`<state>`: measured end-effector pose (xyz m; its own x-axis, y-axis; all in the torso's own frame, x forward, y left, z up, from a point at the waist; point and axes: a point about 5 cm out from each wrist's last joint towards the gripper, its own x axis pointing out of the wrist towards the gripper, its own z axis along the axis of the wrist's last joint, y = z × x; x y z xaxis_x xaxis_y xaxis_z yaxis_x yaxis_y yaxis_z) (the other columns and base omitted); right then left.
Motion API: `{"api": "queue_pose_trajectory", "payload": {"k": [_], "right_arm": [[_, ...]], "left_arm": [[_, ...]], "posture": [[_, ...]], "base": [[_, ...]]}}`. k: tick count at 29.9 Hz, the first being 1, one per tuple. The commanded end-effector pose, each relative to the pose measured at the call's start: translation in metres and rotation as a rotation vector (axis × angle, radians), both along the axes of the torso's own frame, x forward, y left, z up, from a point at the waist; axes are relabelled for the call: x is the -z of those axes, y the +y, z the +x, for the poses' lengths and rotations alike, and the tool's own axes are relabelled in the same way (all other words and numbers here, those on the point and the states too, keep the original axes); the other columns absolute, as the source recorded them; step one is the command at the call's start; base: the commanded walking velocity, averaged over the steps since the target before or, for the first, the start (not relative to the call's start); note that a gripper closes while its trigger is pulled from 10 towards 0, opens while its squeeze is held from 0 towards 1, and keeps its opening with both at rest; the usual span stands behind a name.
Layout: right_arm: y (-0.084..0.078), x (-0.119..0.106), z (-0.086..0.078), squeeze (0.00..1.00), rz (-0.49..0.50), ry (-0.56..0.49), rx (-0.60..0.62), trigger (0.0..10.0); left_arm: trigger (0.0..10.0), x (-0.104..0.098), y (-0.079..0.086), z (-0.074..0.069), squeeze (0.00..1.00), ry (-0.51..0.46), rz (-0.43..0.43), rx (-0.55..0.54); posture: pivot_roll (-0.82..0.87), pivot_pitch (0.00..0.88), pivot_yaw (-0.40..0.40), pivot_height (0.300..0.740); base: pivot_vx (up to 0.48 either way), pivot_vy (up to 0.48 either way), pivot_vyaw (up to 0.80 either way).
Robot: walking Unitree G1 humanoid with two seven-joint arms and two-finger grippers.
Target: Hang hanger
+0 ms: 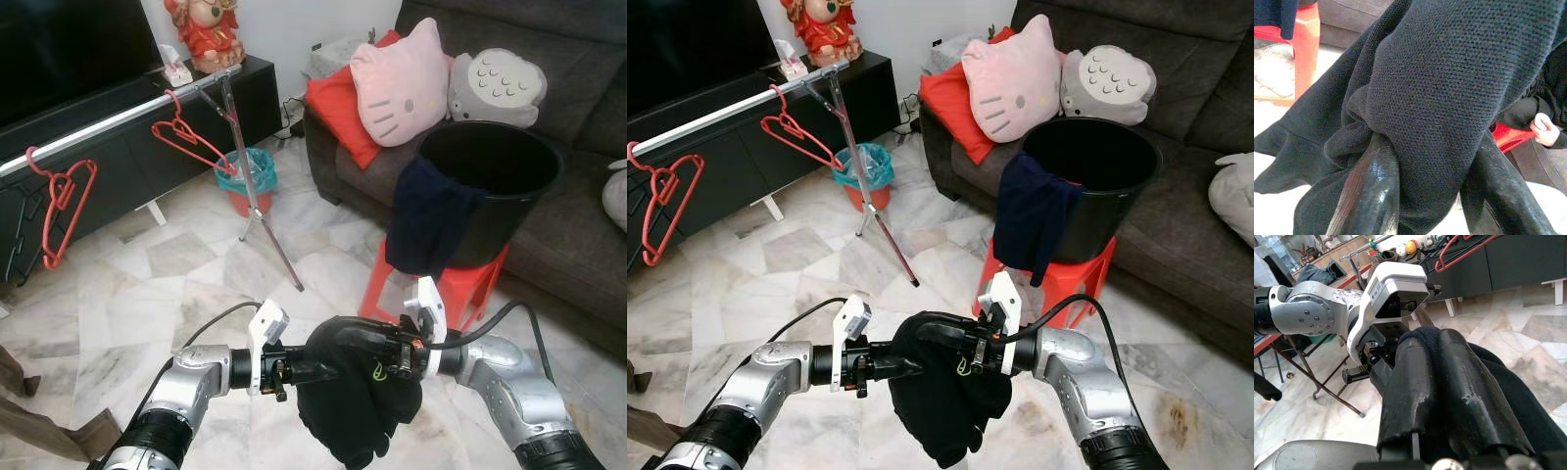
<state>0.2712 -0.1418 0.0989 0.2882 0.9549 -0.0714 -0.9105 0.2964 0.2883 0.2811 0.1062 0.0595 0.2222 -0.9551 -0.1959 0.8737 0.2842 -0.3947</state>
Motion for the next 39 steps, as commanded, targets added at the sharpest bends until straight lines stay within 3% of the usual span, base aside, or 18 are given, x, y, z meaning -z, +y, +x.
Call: {"api": "queue_pose_trajectory", "payload": {"k": [1,39], "right_arm": [[0.0025,-0.0064,0.0040,0.00,0.023,-0.031,0.001,10.0],[0.0030,0.0030,0.0019,0.00,-0.004,-0.021,0.022,10.0]], "left_arm": [[0.0,-0.0037,0.0017,-0.0007,0.00,-0.015,-0.007,0.020],[0.0,-0.0044,0.0017,-0.0040,0.00,-0.004,-0.032,0.040]], "posture": [[-0.06,0.045,0.097,0.740],[-0.06,0.033,0.099,0.740]], "base": [[0.000,0.000,0.00],[0.000,0.000,0.00]]}}
